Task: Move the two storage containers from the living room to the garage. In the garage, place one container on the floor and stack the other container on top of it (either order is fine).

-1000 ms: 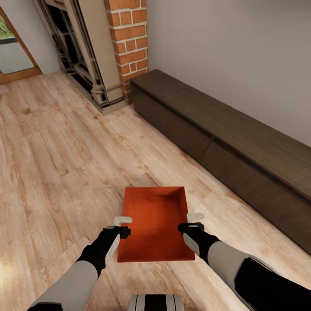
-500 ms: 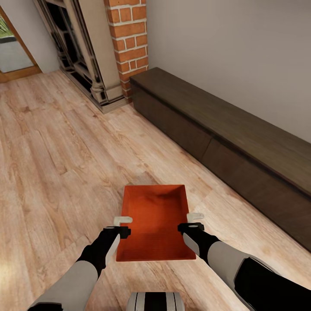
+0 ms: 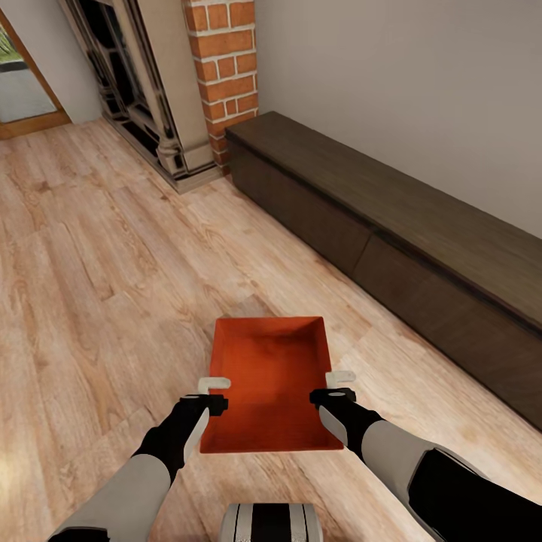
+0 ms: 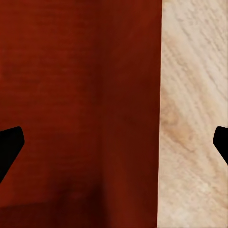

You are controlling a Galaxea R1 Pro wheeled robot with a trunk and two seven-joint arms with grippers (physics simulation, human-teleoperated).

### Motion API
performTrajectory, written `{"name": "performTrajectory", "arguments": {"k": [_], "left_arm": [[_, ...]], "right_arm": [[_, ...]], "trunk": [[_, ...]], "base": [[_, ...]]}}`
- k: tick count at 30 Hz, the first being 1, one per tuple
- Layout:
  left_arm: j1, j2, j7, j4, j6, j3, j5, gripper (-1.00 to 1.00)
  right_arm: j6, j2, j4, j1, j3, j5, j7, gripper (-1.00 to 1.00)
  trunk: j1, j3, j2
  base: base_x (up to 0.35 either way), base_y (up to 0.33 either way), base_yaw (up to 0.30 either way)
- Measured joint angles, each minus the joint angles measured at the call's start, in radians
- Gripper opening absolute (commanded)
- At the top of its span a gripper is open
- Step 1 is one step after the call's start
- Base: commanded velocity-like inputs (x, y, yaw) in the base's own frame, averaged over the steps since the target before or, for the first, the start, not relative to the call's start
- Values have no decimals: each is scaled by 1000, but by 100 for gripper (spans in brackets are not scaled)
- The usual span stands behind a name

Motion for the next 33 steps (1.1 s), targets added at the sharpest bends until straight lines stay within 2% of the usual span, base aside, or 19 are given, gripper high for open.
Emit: {"name": "performTrajectory", "arguments": {"k": [5, 33], "left_arm": [[0, 1, 0, 0, 0, 0, 0, 100], [0, 2, 0, 0, -1, 1, 5, 100]], "right_arm": [[-1, 0, 0, 0, 0, 0, 0, 100], [0, 0, 0, 0, 0, 0, 0, 100]], "trunk": [[19, -16, -35], [19, -16, -35]], "base": [[0, 0, 0], [0, 0, 0]]}}
